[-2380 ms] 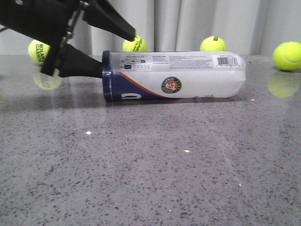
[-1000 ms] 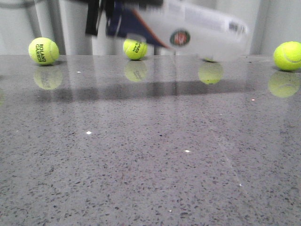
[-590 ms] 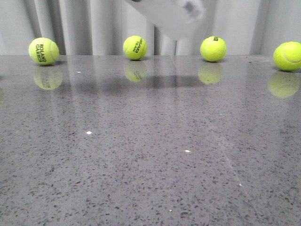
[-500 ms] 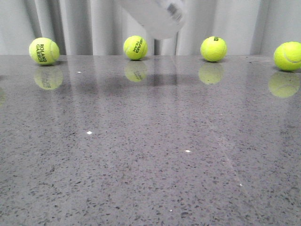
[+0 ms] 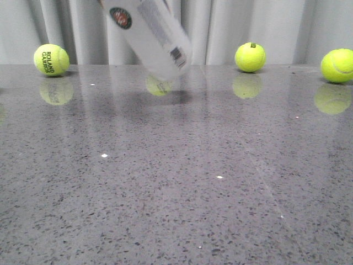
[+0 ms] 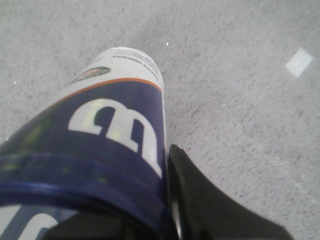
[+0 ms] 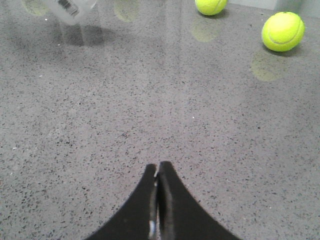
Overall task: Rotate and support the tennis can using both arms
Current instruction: 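Lift the lid end with the left gripper, swinging the can upright, then set the can upright on its base and release the left gripper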
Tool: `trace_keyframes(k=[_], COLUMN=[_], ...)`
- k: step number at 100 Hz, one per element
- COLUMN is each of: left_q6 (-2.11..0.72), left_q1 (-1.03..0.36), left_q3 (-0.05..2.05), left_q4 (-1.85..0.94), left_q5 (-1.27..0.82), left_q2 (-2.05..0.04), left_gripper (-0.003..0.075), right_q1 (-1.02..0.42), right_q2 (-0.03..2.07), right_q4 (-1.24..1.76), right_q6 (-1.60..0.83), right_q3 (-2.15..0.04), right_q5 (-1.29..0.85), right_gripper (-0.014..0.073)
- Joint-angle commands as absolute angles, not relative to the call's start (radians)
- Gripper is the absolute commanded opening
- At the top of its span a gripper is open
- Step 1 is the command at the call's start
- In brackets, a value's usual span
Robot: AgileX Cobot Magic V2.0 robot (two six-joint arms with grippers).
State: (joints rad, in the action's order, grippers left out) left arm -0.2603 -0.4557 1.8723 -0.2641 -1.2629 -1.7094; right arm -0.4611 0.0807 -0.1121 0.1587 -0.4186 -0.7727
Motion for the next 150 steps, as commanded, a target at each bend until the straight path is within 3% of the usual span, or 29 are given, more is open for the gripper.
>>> trace_keyframes(k=[1,34,44,56,64,150], left_q6=[-0.250,-0.250,-0.251,-0.251,-0.251,-0.247], left_q1=[-0.465,-0.465,-0.465,-0.465,-0.465,-0.514], left_q3=[1.858,1.831,1.831,1.833,1.837,2.218], left_q4=[-0.266,-0.269,-0.272,-0.272,-0.272,-0.338], left_q5=[-1.282,-1.282,-1.282,-1.282,-1.282,-1.280], left_q2=[-1.662,-1.662,-1.662,-1.662,-1.662,-1.868], left_gripper=[-0.0020,0.0003,0.0108,0.0295,0.0360,0.0365], right_q1=[-0.456,-0.456,-0.456,-0.456,-0.456,-0.456], right_q2=[0.095,0.095,0.095,0.095,0.095,0.095], right_q4=[-0.124,-0.124,-0.124,-0.124,-0.124,-0.124], right_q6=[0.152,0.152,0.152,0.152,0.152,0.152], right_q3=[-0.440,-0.440,-0.440,-0.440,-0.440,-0.440], right_q5=[-0.696,-0.696,-0.696,-0.696,-0.696,-0.696], right_gripper=[-0.0068,-0.0068,-0.0068,-0.0068,-0.0068,-0.0067])
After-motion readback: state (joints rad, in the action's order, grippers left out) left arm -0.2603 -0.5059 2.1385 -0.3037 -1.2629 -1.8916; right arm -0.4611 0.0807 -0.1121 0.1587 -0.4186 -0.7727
